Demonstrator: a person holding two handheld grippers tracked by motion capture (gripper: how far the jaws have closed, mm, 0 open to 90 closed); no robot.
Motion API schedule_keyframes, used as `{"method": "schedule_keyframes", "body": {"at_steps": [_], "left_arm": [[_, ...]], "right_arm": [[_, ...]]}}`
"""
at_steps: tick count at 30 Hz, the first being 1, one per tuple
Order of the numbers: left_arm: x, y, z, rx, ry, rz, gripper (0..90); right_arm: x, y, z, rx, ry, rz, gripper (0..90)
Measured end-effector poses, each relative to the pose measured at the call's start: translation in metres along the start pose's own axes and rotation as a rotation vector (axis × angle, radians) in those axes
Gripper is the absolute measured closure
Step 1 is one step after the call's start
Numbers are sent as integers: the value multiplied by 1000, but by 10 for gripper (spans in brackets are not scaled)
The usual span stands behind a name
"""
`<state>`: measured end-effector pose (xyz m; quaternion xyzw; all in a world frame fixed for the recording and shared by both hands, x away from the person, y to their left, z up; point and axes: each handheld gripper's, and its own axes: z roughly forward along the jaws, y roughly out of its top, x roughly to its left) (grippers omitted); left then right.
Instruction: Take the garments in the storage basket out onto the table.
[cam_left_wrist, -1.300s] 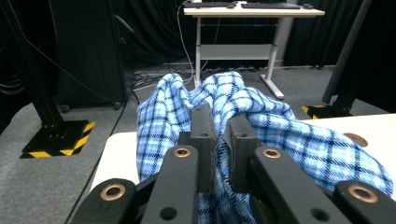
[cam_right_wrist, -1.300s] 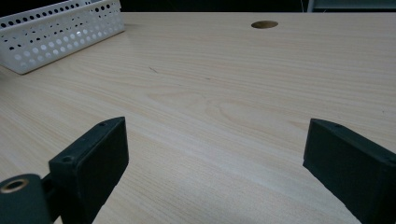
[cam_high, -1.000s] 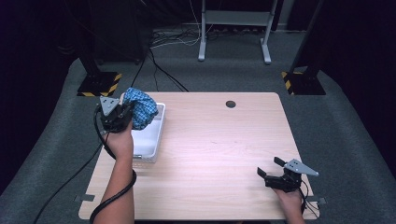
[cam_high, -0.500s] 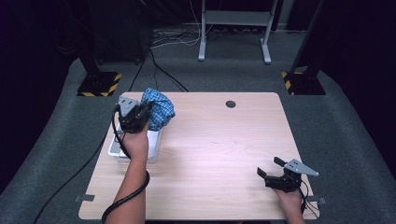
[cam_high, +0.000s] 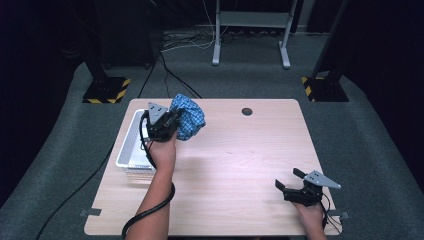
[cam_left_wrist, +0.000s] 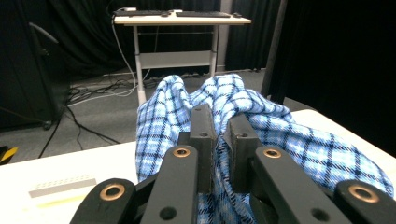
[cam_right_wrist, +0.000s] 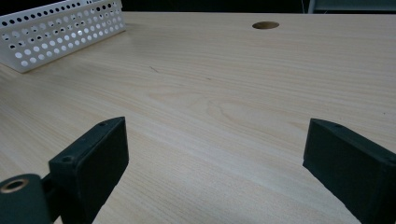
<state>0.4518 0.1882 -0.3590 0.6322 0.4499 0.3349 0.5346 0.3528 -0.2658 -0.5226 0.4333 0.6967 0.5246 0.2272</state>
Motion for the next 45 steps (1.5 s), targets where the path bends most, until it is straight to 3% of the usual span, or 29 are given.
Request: {"method": "schedule_keyframes", "body": {"at_steps": [13,26,45], "left_arm": [[-29,-1,16,-7,-65,10,833],[-43,-4,23,-5,-97,20,833],[-54,-39,40,66,-124,5,829]], "right_arm": [[0,0,0,-3,4,-2,57],[0,0,0,-3,4,-2,57],[0,0,0,-3,4,0,57]]}}
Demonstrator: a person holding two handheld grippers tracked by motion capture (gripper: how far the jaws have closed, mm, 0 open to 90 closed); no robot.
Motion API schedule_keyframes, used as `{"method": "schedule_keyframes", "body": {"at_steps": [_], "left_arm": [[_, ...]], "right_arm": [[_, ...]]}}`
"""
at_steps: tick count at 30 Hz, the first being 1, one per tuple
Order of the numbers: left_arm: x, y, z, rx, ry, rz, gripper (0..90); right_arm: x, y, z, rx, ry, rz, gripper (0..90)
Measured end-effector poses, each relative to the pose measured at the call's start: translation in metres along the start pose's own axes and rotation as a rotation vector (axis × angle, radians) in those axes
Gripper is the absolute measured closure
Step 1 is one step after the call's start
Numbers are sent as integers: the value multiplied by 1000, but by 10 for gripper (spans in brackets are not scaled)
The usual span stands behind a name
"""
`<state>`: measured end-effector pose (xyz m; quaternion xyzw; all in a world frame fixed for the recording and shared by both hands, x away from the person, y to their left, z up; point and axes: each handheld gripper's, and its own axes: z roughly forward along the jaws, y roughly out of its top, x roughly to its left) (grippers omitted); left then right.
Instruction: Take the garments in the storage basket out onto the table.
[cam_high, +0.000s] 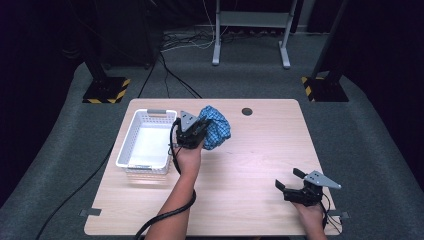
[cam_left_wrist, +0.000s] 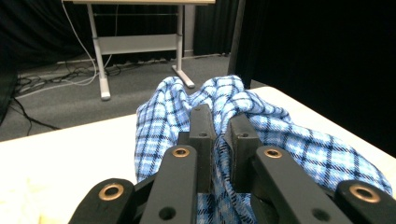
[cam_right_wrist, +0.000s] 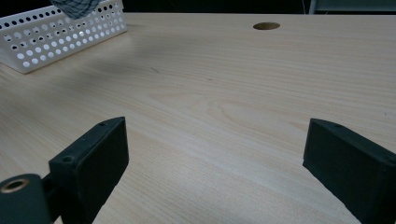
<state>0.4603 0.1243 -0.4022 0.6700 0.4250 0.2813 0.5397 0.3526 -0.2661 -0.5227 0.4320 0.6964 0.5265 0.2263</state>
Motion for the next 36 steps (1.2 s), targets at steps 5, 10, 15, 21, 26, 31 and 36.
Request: {"method": "schedule_keyframes", "body": {"at_steps": [5,10,15,21,26,31,36], "left_arm": [[0,-12,6,24,-1,-12,829],[1,-21,10,37,-2,-28,829],[1,-32,15,63,-2,-32,828],[2,-44,20,89,-1,-47,827],[2,-51,25,110,-6,-57,825],[1,-59,29,129,-10,-59,822],[2,-68,33,146,-12,-70,817]], "right_arm": [[0,0,0,0,0,0,57],[0,0,0,0,1,2,57],[0,0,0,-1,1,1,57],[0,0,0,0,2,2,57],[0,0,0,1,2,1,57],[0,0,0,1,2,1,57],[0,0,0,1,2,1,57]]}}
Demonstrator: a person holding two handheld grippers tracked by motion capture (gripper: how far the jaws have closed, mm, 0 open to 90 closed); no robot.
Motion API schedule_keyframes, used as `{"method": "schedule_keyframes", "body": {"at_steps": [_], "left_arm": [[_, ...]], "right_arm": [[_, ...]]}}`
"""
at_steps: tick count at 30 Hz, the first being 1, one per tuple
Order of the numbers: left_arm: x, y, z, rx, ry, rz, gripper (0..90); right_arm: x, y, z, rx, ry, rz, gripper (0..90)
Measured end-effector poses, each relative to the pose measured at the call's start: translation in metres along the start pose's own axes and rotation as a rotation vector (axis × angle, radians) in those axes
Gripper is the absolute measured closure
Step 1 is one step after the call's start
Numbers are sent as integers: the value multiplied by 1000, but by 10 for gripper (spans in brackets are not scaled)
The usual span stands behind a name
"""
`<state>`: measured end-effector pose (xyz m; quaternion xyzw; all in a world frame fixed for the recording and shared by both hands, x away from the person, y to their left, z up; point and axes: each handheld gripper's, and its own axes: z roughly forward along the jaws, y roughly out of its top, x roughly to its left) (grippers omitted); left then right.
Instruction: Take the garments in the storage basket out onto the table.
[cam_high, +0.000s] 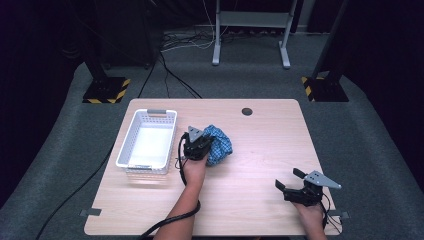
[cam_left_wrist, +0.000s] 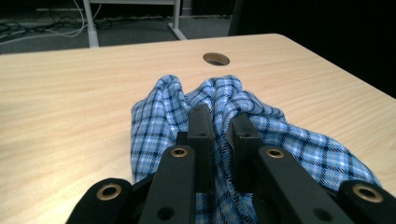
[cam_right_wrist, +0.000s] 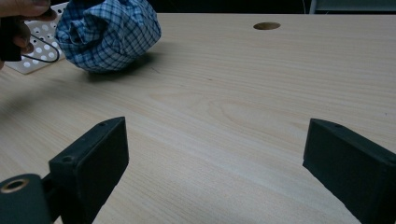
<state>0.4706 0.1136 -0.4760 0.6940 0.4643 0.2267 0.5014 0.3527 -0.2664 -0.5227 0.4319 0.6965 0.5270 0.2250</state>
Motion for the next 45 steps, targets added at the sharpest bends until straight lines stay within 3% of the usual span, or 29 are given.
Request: {"method": "schedule_keyframes", "body": {"at_steps": [15,35,45], "left_arm": [[-3,-8,9,31,-20,0,781],[-4,-5,7,43,-24,11,754],[-3,-5,5,38,-44,2,589]], "right_arm": [[0,0,0,-1,0,-2,57],[0,0,0,-3,2,1,57],[0,0,0,-4,3,0,57]]}}
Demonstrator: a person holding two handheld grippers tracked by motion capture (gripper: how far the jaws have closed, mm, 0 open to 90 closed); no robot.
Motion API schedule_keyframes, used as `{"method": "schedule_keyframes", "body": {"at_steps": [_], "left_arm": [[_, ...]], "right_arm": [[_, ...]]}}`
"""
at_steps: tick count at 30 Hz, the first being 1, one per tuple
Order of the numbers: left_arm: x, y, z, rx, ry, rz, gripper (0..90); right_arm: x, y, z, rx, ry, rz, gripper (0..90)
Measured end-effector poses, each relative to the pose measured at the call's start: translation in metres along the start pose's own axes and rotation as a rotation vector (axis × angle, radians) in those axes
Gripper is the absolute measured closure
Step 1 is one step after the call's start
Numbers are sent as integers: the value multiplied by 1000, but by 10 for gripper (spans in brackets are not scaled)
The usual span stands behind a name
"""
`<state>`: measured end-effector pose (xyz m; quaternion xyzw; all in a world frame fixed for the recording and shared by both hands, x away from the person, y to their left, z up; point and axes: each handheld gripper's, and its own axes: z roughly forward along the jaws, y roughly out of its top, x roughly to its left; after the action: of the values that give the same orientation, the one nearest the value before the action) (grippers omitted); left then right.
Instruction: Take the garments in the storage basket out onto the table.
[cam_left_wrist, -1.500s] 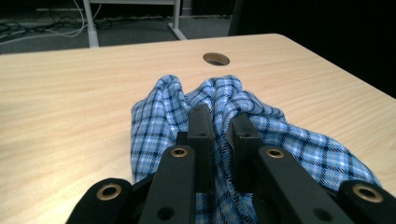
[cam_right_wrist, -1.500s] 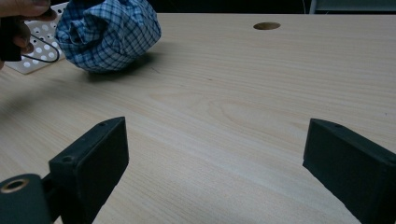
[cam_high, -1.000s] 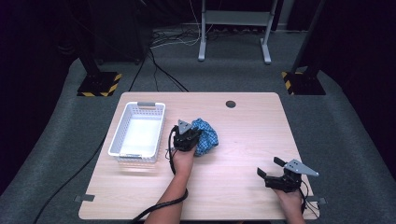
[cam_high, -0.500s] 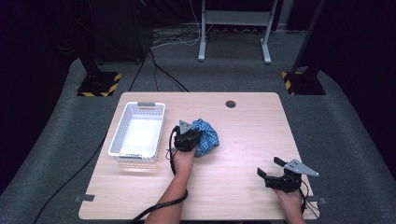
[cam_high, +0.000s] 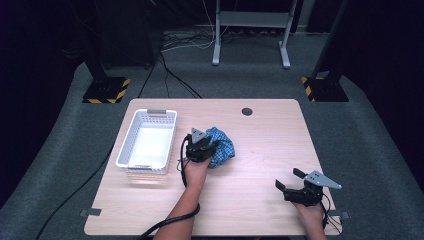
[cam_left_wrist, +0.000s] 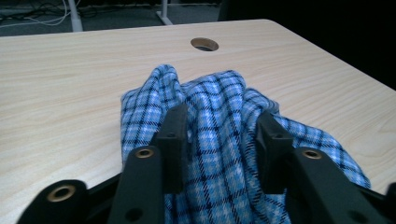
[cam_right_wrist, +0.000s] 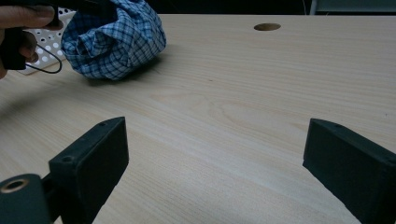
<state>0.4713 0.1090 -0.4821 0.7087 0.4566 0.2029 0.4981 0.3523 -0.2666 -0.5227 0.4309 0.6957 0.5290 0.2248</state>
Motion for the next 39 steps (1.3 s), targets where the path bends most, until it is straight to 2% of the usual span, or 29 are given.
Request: {"method": "schedule_keyframes", "body": {"at_steps": [9,15,19,23,31,39], "left_arm": [[-1,0,-2,0,-1,-8,480],[-2,0,-4,-3,0,-1,461],[-3,2,-6,-10,-1,1,412],[-3,4,-7,-21,-15,-3,372],[-7,6,-8,-24,-17,13,333],[-8,7,-9,-26,-6,11,294]], "right_arm": [[0,0,0,0,2,-1,57],[0,0,0,0,4,0,57],[0,0,0,0,3,0,57],[0,0,0,0,4,2,57],[0,0,0,-1,3,4,57],[0,0,0,-2,4,4,57]]}}
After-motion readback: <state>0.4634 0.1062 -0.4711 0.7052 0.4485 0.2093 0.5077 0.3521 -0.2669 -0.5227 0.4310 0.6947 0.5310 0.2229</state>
